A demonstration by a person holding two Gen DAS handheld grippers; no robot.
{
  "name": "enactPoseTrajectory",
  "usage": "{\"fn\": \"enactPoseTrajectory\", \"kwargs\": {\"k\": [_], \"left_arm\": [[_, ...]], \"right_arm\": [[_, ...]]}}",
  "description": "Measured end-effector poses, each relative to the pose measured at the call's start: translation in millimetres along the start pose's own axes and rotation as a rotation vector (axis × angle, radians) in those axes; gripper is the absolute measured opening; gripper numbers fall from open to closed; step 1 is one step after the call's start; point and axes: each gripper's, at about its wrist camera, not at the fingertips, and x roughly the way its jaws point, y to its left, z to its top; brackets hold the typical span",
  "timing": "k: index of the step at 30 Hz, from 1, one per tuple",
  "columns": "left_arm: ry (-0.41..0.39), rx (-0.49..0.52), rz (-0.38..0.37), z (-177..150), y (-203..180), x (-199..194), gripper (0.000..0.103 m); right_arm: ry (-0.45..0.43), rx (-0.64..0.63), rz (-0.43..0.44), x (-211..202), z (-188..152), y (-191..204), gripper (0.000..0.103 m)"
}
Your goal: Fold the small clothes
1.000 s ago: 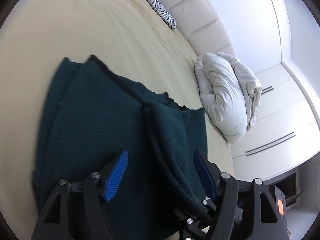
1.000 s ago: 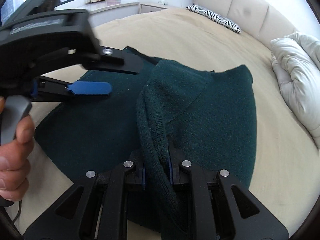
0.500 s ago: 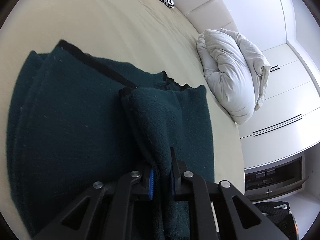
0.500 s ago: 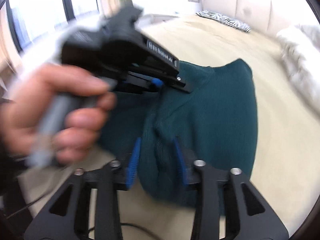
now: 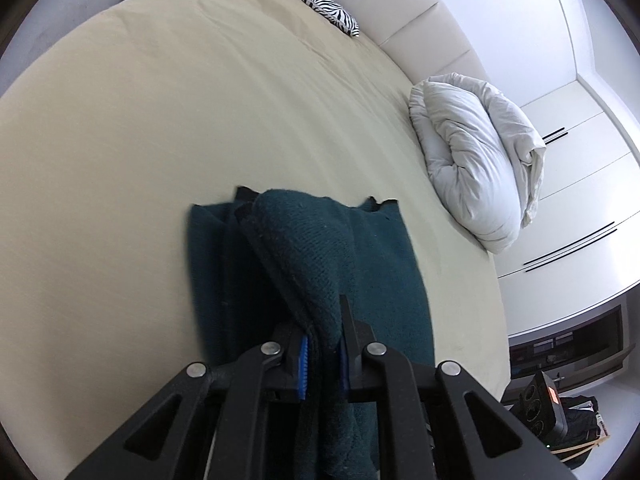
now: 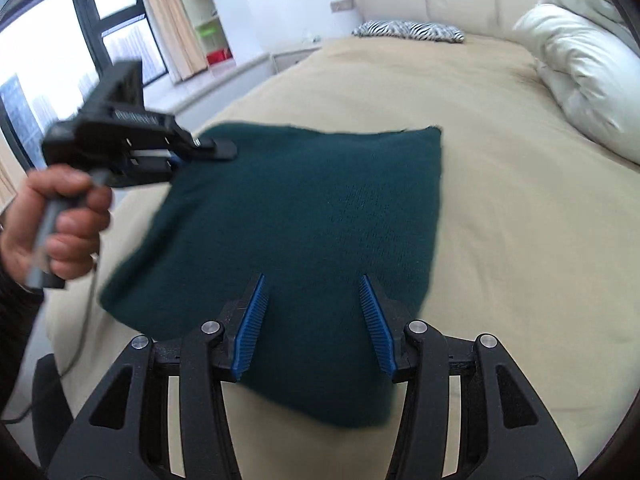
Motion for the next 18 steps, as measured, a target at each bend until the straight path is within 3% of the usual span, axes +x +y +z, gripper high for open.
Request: {"fn": "enactPoseTrajectory", "kwargs": {"k": [6,11,13,16,18], "left_arm": [[0.016,-0.043,0.025,0,34,9,0.013],[-0.02,-0.101,0.002,-11,54,18,0.017],[-0.048,-0.082,0.046,-14,46,10,0.022],[-0.146,-0.022,0.178,-21,22,-17,0.026],[-0.217,0.045,0.197,-30,1,-36,0.027]], "right_arm": [[0.037,-0.105,0.023,29,5,28,0.046],[0.076,-0.113,0.014,52,-15,33,0.046],[0.057,-0.085,0.026,51,-14,26,0.046],[0.054,-0.039,0.062,36,-14,22,0.046],[0.021,0.021,0.109,19,-9,7,0.046]]}}
